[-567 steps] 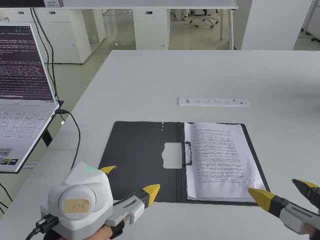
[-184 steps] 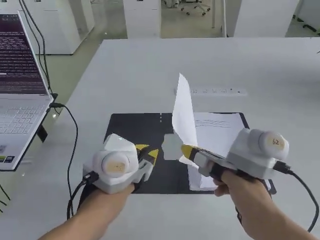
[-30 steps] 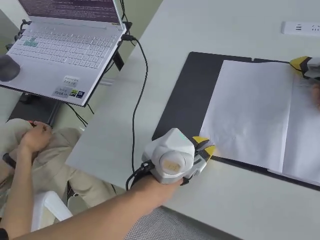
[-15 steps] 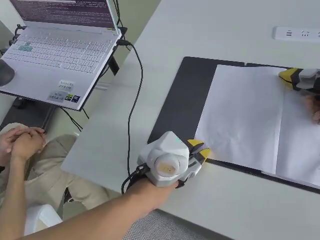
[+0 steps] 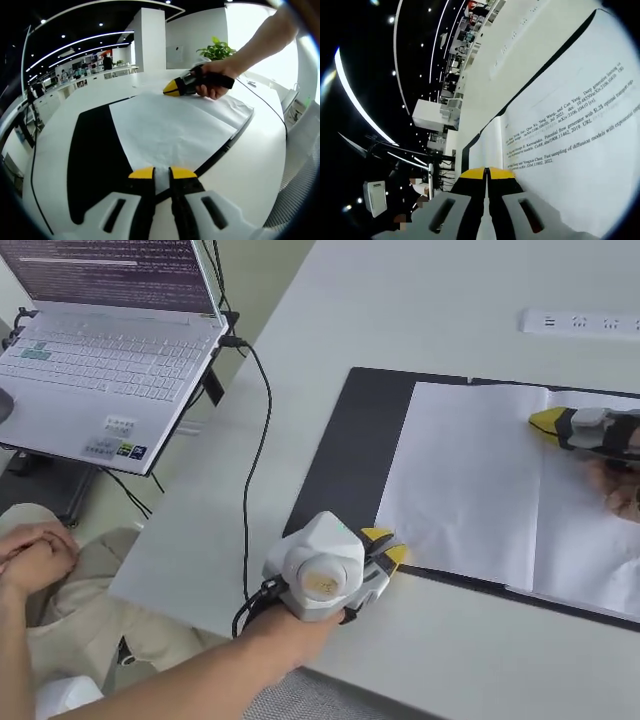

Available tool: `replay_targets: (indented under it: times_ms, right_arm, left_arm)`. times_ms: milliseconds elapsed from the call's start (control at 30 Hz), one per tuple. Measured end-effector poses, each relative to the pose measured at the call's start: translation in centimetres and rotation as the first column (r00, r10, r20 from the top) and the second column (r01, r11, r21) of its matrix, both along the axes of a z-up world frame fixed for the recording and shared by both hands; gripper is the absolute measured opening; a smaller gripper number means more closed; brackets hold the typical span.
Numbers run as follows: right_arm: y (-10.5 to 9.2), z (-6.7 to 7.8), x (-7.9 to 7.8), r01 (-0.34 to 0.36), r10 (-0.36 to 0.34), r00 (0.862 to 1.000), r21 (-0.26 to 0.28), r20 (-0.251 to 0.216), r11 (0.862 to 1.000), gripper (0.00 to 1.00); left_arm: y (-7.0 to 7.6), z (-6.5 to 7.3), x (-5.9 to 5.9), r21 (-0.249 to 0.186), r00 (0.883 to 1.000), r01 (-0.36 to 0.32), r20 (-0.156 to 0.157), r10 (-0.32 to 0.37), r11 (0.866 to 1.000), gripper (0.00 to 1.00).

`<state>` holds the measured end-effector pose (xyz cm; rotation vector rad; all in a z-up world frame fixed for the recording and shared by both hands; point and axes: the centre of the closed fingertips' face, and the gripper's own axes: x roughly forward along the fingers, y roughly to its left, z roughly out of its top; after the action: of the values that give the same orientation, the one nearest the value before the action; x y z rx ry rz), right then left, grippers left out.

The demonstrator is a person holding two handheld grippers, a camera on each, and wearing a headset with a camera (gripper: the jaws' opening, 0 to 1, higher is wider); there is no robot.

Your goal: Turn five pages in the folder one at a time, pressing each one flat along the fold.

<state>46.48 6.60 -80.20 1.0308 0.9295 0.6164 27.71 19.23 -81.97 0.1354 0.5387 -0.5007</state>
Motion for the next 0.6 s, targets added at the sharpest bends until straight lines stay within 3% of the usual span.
replay_targets:
  times_ms: [600]
  right_arm:
    - [-0.1, -0.3, -3.0, -0.048, 0.048, 0.999, 0.011, -0.015, 0.999, 0.0]
  left_arm:
    - [-0.1, 0.0, 0.0, 0.007, 1.0, 0.001, -0.005, -0.001, 1.0, 0.09]
